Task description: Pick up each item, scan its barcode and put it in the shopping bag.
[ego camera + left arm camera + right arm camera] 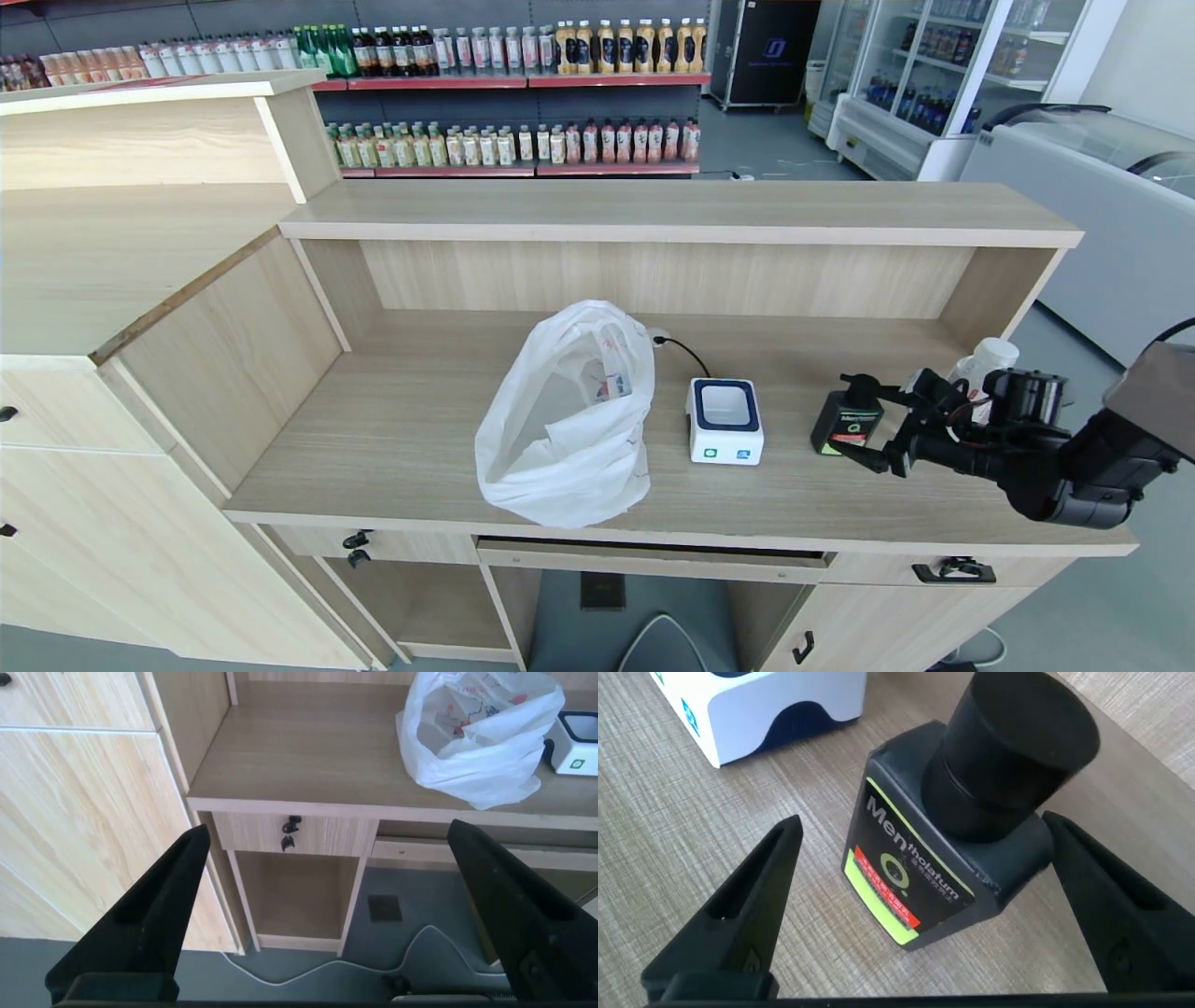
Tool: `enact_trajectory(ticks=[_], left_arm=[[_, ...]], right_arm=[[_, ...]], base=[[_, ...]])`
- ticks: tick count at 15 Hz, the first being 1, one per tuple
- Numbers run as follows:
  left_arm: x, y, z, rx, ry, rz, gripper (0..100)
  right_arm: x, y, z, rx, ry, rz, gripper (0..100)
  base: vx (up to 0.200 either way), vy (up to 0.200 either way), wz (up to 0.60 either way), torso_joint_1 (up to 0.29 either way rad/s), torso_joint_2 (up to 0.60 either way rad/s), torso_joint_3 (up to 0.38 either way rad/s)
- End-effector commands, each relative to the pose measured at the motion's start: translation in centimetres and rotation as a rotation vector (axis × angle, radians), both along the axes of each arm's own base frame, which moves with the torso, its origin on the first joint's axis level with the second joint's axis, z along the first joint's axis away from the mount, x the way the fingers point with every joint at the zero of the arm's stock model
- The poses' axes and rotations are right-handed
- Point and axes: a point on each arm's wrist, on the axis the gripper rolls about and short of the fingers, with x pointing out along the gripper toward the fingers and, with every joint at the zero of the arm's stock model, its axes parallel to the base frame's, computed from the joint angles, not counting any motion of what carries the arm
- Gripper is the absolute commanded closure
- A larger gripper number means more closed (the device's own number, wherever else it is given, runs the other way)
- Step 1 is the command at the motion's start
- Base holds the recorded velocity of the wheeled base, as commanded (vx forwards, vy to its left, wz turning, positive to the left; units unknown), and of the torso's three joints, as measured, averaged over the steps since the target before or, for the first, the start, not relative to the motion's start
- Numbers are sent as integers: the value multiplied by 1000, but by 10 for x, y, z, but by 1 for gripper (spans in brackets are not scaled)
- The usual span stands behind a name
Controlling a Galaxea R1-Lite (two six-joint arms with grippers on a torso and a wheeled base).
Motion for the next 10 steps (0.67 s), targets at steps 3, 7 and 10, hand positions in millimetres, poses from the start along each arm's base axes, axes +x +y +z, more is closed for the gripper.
enact_trajectory(ticks=[3, 7, 10], left_arm=[[0, 0, 0, 1, 0, 0, 0], [0, 0, 0, 0, 0, 0, 0], [0, 0, 0, 0, 0, 0, 0]], right_arm=[[6, 16, -9, 15, 21, 35, 0], [7, 26, -11, 13, 22, 60, 100], [8, 26, -3, 5, -8, 57, 100]], base=[[0, 0, 0, 0, 0, 0], [0, 0, 0, 0, 0, 0], [0, 0, 0, 0, 0, 0]])
